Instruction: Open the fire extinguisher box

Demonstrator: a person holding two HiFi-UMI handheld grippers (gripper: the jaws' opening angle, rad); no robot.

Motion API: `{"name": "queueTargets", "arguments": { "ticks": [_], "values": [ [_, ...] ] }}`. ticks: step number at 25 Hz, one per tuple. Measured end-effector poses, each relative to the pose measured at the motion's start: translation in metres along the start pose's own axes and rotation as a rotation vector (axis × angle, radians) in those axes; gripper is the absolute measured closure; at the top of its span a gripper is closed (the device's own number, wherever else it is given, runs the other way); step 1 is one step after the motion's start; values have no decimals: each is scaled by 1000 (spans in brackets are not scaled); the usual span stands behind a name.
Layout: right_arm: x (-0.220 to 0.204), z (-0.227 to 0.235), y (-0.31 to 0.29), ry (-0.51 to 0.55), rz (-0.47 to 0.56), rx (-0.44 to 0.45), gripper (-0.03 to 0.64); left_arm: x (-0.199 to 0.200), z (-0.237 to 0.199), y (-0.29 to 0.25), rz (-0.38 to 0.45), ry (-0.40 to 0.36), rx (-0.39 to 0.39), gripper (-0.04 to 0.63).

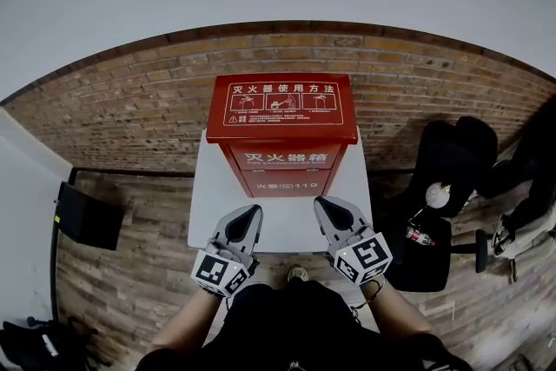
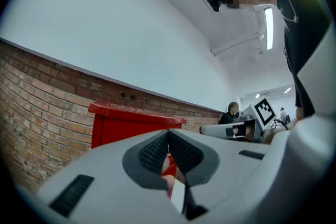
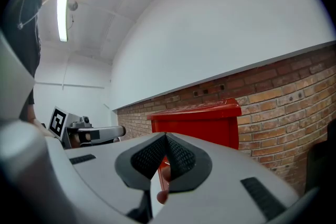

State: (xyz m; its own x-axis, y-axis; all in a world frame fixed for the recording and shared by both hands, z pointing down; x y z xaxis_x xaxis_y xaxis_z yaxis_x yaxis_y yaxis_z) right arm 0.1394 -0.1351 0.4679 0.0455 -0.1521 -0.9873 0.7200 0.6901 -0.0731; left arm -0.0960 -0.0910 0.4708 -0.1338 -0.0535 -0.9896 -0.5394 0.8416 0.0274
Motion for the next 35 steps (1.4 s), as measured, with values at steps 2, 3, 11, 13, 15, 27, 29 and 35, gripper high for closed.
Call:
{"name": "queueTargets", "arguments": {
  "ticks": [2,3,11,13,15,27,29,35],
  "values": [
    [3,11,-8,-8,1,-6,597,4,-9,-7,2,1,13,545],
    [3,14,-11,-14,1,-7,597,6,-13,-9,4,11,13,545],
    [12,5,-36,4,13,-17,597,19,-38,-16,5,6,-32,545],
    [18,8,-36,17,21,-42,597,21,-48,-16,1,-3,-31,545],
    [25,15,-35,39,26,-59,597,26,-57,-18,2,-19,-28,543],
    [52,85,-29,84,24,-156,412,58,-118,-22,20,-66,42,350],
    [49,97,-30,69,13,-156,395,60,-131,-23,20,-59,57,332],
    [43,125,-37,60,-20,-166,368,52,-166,-31,-15,-54,77,284]
  ]
}}
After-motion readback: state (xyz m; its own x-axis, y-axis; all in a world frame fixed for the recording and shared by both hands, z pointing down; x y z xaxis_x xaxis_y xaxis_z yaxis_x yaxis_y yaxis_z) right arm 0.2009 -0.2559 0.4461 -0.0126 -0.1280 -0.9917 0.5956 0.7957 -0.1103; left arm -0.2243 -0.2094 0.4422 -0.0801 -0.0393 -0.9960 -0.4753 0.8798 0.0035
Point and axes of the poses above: the fingertips, and each gripper's own axes: y backward along the fingers, z to its right, x out of its top, the point moved 9 cm from there along y, backward along the fingers, and after that the axes turned 1 degree about -y, right-handed, at the moved point
